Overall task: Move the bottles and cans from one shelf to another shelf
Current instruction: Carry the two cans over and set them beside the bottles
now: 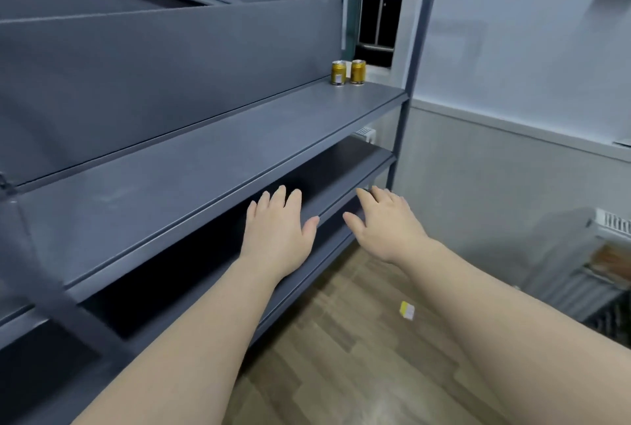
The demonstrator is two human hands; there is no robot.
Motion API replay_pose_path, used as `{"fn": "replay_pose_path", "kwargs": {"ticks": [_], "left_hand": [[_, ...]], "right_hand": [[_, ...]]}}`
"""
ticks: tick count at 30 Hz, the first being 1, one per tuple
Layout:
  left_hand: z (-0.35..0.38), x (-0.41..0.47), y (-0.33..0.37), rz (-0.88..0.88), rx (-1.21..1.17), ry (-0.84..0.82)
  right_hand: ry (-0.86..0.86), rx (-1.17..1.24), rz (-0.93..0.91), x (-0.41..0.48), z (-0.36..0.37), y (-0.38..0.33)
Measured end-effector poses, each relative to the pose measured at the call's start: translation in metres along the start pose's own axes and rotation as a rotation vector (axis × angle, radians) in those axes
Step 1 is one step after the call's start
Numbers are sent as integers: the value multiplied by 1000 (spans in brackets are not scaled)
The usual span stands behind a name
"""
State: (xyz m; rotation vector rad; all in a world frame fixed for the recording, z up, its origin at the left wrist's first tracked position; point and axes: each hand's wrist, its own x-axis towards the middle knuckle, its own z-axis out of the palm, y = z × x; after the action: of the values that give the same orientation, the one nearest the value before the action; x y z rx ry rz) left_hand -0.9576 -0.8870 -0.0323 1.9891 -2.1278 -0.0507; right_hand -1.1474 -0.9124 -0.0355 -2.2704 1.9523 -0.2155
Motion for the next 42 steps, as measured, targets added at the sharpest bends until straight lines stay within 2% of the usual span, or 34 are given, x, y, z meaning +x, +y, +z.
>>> {"fn": "replay_pose_path", "kwargs": {"ticks": [9, 18, 31, 42], "left_hand": [[20, 96, 64, 74, 13, -46], [41, 228, 64, 154, -9, -36], [49, 382, 38, 106, -84, -80], [85, 513, 72, 46, -52, -92]], "right_hand": [[-14, 15, 100, 62, -18, 78], [8, 11, 112, 181, -23, 94], [35, 29, 108, 333, -34, 100], [19, 63, 47, 461, -32, 174]]}}
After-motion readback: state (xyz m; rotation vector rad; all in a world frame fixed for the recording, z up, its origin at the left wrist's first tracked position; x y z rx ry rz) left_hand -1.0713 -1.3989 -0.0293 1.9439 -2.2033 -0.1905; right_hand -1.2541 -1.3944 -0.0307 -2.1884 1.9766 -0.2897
